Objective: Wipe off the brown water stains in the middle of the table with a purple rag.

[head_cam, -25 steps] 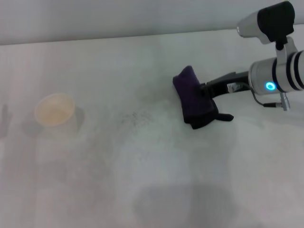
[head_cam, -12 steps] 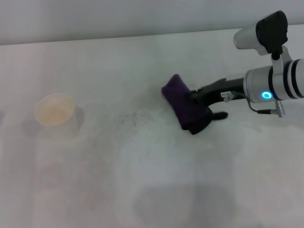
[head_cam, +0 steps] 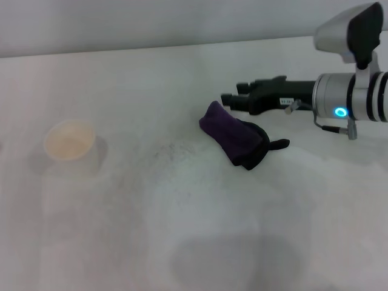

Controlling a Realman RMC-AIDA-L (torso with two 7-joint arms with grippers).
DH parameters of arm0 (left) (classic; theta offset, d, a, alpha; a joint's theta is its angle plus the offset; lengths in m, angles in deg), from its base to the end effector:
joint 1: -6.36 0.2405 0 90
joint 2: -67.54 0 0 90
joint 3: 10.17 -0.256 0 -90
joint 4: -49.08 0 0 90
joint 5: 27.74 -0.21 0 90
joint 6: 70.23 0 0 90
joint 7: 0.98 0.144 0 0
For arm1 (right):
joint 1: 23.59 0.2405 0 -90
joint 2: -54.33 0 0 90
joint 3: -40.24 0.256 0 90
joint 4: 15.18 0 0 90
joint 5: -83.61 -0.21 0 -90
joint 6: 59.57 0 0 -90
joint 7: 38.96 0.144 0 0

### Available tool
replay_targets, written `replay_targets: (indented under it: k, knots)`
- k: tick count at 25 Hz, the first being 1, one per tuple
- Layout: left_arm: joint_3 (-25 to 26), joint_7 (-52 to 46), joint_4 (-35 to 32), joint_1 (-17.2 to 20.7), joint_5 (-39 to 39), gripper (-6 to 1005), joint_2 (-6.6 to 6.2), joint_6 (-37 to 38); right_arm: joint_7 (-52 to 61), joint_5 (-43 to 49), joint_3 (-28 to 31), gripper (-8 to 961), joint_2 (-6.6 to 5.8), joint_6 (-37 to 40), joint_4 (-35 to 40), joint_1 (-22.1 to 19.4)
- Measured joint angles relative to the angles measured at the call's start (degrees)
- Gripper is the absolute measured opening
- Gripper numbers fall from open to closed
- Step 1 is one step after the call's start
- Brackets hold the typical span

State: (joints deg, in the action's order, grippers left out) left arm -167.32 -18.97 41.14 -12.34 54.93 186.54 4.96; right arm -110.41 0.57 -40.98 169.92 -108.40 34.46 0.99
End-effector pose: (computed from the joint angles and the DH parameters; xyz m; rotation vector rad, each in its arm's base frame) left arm -0.3681 0.2801 0.0043 -1.3515 -0.7390 -0.8085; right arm 0.2529 0.3769 -0.0248 -2.4084 0.9315 0.4044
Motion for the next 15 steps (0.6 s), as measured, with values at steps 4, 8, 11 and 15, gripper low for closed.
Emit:
replay_targets:
  k: [4, 8, 11, 15]
  knots:
    - [0.0, 0.0, 0.0, 0.0, -0.2, 892, 0.00, -0.3, -13.7, -14.6, 0.0, 469, 0.17, 0.2, -2.4, -0.9]
    - [0.0, -0.6, 0.0, 0.5, -0.2, 892, 0.06, 0.1, -33.2, -37.8, 0.3, 556, 0.14, -2.9, -10.9, -0.8]
    - [-0.1, -1.0, 0.0, 0.6, -0.3, 891, 0.08, 0.2, -43.4, -47.9, 1.1, 676, 0.20, -7.8, -15.9, -1.1]
    - [-0.1, -1.1, 0.0, 0.6, -0.2, 892, 0.14, 0.2, -65.1, -67.6, 1.6, 806, 0.55, -22.8, -30.0, -0.3]
